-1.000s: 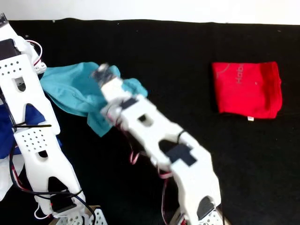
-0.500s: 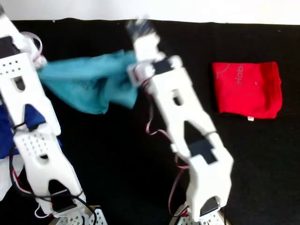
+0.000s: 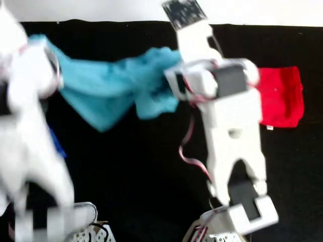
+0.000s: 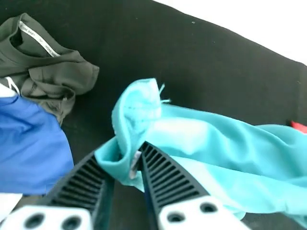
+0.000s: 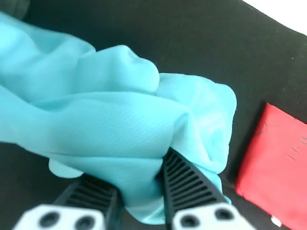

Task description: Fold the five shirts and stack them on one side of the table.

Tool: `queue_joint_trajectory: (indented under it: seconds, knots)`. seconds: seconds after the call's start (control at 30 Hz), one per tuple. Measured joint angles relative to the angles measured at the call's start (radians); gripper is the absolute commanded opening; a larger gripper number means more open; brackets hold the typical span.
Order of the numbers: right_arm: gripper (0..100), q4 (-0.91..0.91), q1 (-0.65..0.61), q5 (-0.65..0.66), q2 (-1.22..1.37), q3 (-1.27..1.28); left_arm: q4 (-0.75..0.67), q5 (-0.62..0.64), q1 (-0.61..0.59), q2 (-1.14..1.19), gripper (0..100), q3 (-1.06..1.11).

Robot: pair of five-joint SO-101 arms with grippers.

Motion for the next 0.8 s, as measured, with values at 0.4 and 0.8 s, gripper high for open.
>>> queue_joint_trajectory:
  seconds: [0.4, 0.8]
  knots:
    - [1.0, -0.112, -0.068, 0.006, -0.213, 0.671, -0.064, 0.000, 0.005, -0.313, 1, 0.677]
    - [28.9, -0.652, 0.054, 0.006, -0.212, 1.165, -0.439, 0.000, -0.061, -0.313, 1, 1.143]
